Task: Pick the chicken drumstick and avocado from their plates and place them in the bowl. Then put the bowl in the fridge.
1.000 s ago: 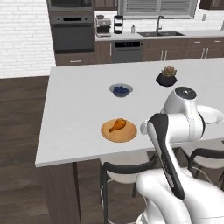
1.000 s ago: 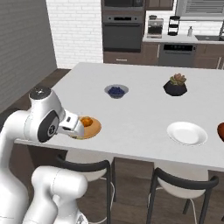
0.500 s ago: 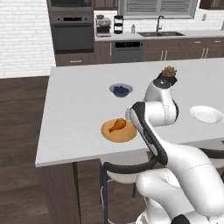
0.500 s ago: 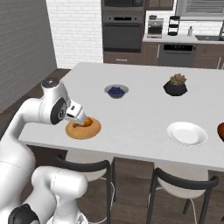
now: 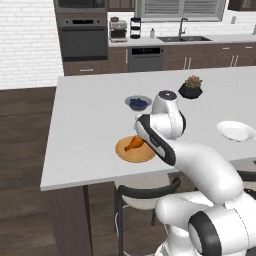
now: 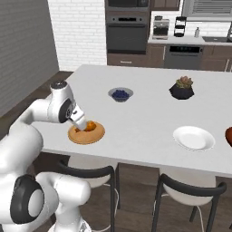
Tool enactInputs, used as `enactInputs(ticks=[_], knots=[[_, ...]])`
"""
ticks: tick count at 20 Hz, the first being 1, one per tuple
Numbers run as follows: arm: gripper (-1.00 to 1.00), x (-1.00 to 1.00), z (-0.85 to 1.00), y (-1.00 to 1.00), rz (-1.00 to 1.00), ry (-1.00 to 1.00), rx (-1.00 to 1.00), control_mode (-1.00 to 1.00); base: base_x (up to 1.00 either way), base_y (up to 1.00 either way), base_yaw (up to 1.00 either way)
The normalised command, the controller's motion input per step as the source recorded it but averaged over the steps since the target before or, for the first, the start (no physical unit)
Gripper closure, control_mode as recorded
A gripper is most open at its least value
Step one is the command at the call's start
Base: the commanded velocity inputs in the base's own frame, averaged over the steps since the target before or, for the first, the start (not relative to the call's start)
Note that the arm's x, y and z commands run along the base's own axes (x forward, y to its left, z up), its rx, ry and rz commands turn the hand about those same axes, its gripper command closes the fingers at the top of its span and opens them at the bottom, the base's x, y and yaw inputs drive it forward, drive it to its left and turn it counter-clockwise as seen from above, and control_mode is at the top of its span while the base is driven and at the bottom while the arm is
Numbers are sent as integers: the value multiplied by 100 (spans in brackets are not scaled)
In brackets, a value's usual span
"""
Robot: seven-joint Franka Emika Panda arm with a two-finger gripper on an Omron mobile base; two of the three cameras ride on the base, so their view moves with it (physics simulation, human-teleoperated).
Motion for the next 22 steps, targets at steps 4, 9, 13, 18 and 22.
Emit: enactInputs(ticks=[4, 9, 13, 18, 22], knots=[[-100, 64, -45, 0, -3, 13, 11, -100, 0, 0, 0], [-100, 62, -35, 0, 0, 12, 4, -100, 0, 0, 0], [-100, 64, -24, 9, -4, 4, 0, -100, 0, 0, 0], [-100, 38, -34, 3, -3, 3, 0, -100, 0, 0, 0], [-100, 28, -40, 0, -1, 1, 0, -100, 0, 0, 0]])
